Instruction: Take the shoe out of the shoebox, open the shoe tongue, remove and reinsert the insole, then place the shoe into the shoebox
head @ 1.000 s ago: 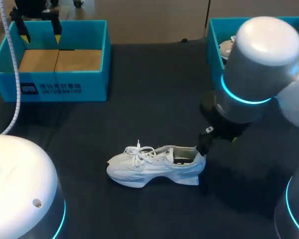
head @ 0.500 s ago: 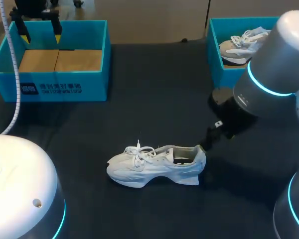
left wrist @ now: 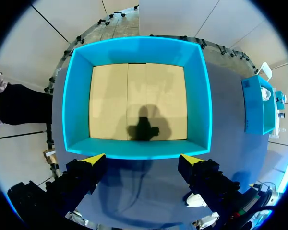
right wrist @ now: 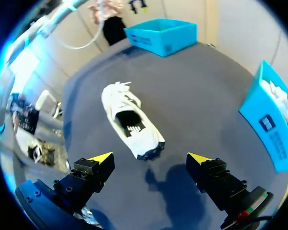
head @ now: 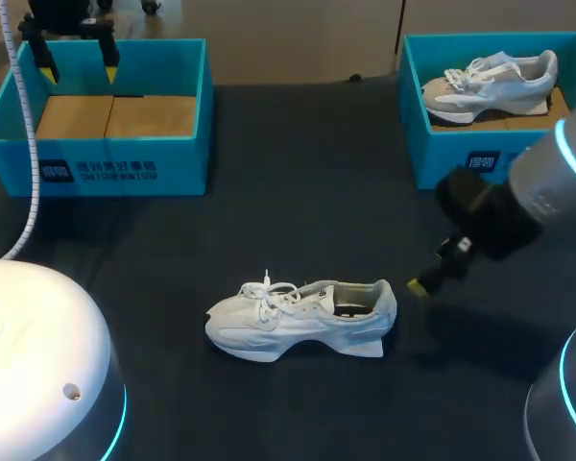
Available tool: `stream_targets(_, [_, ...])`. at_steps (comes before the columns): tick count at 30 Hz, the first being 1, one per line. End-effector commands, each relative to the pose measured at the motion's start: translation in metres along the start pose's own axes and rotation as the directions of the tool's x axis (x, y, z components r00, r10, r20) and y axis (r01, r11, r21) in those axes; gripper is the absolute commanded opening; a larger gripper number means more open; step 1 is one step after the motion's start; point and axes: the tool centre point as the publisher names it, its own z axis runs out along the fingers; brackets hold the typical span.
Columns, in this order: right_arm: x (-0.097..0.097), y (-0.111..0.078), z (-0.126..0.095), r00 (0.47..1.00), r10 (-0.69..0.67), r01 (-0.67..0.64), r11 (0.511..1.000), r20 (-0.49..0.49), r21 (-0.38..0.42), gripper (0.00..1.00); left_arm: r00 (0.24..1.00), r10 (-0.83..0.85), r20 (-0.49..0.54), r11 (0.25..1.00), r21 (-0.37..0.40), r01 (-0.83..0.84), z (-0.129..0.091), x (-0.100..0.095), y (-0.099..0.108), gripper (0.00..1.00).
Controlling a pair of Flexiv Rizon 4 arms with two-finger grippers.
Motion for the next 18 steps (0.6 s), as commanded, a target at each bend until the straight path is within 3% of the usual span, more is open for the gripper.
stream_targets(1, [-0.001, -0.021, -0.001, 0.987, -0.144, 0.113, 0.94, -0.073, -0.322, 1.0, 1.0, 0.0, 0.0, 1.0, 0.0, 0.0, 0.0, 0.0, 0.0, 1.0])
stream_targets(10, [-0.001, -0.021, -0.001, 0.987, -0.144, 0.113, 0.94, -0.073, -0.322, 1.0, 1.0, 0.0, 0.0, 1.0, 0.0, 0.0, 0.0, 0.0, 0.0, 1.0])
stream_targets(12, [0.001, -0.02, 0.0, 0.973, -0.224, 0.192, 0.918, -0.053, -0.347, 1.0, 1.0, 0.0, 0.0, 1.0, 0.0, 0.0, 0.0, 0.0, 0.0, 1.0])
stream_targets(14, [-0.001, -0.023, 0.004, 0.95, -0.311, 0.282, 0.865, -0.003, -0.416, 1.0, 1.0, 0.0, 0.0, 1.0, 0.0, 0.0, 0.0, 0.0, 0.0, 1.0])
stream_targets(18, [-0.008, -0.026, 0.018, 0.94, -0.342, 0.308, 0.844, 0.003, -0.438, 1.0, 1.0, 0.0, 0.0, 1.0, 0.0, 0.0, 0.0, 0.0, 0.0, 1.0])
